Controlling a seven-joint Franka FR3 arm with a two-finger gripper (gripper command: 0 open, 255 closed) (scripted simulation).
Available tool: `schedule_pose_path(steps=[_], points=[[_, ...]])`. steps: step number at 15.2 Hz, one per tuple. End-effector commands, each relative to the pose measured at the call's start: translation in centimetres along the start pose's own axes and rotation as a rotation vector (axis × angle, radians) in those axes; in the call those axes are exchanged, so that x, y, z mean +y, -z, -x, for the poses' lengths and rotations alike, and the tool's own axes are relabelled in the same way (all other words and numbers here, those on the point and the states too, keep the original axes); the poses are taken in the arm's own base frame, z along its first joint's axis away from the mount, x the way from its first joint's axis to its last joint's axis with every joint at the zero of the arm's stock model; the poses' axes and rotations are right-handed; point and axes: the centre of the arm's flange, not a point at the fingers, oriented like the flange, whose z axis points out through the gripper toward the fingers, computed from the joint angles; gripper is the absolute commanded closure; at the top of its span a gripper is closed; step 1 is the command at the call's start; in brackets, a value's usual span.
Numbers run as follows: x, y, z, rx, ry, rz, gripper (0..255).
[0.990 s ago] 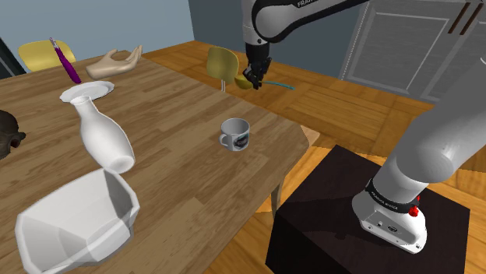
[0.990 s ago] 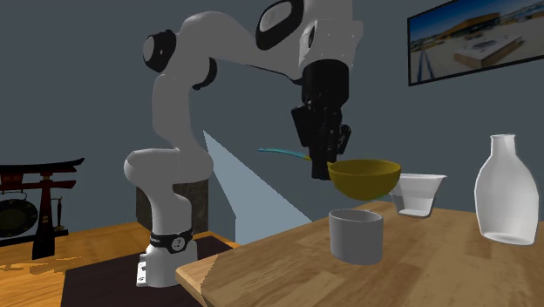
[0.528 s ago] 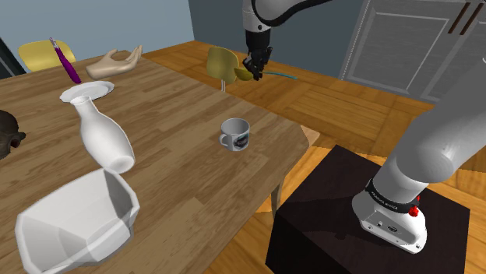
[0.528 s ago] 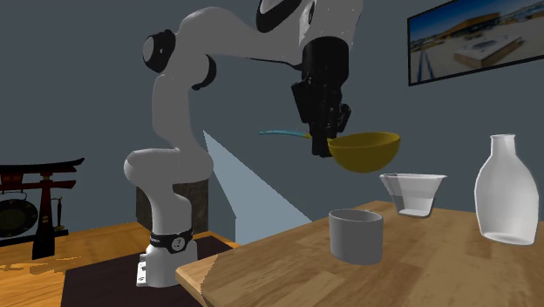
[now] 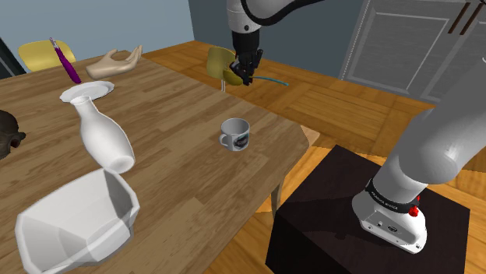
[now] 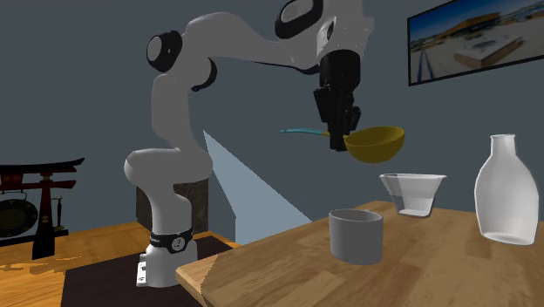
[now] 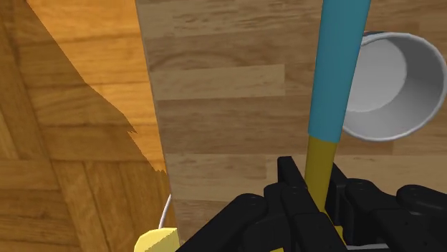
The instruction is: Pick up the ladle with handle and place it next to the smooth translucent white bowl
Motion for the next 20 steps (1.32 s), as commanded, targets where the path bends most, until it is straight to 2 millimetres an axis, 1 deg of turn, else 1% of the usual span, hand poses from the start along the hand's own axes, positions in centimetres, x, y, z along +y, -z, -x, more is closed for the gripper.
schedule_pose_path(steps=[1,20], points=[[-2.8,0.5,0.7,0.000,-0.001,0.000,255],[-26.9,5.2,5.7,0.000,-0.001,0.000,255]])
